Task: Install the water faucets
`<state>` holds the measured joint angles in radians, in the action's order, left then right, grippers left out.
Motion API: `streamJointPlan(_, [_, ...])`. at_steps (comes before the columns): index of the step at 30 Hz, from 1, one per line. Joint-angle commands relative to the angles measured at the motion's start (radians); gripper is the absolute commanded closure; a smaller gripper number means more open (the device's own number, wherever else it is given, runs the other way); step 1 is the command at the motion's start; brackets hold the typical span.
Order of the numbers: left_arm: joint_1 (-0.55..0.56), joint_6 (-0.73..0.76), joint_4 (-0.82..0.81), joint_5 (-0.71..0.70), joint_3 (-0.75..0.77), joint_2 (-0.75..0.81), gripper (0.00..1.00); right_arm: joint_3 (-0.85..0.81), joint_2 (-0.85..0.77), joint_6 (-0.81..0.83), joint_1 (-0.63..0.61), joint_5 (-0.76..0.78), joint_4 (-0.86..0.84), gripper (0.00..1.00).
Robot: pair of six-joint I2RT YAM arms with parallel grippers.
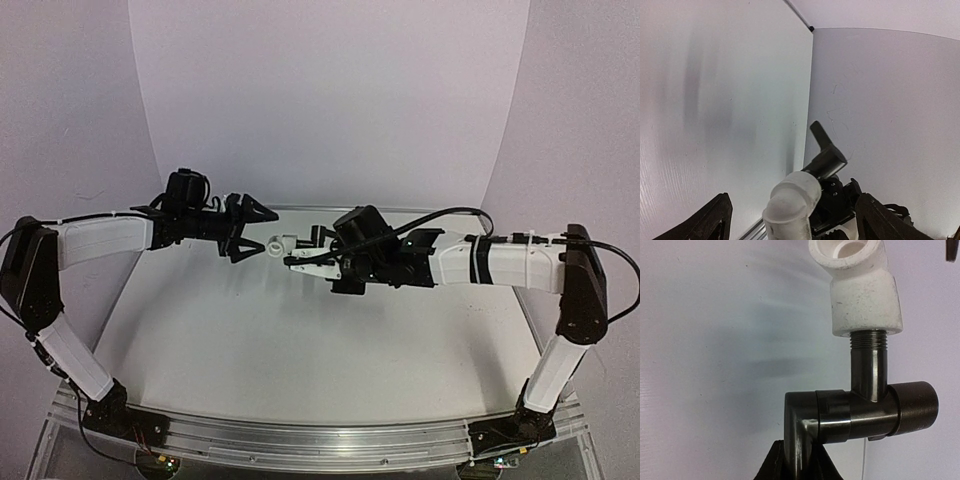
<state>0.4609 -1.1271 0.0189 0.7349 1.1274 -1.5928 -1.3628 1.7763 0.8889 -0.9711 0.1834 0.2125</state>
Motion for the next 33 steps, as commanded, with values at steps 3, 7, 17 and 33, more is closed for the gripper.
streamJointPlan(3, [0.052, -0.080, -0.075, 0.086, 0.054, -0.053, 0.13, -0.044, -0.026, 0.048, -0.016, 0.088, -0.159, 1.00])
streamJointPlan(7, [0.053, -0.131, -0.282, 0.082, -0.046, -0.018, 0.20, -0.043, -0.024, 0.026, -0.021, 0.074, -0.159, 1.00])
streamJointPlan(17, [0.055, -0.060, -0.405, 0.123, -0.087, 0.003, 0.55, -0.038, -0.054, -0.126, -0.016, -0.139, -0.134, 1.00])
streamJointPlan(33, [0.125, 0.610, -0.016, 0.168, 0.104, 0.020, 0.84, -0.179, -0.033, -0.385, 0.146, -1.206, 0.121, 1.00])
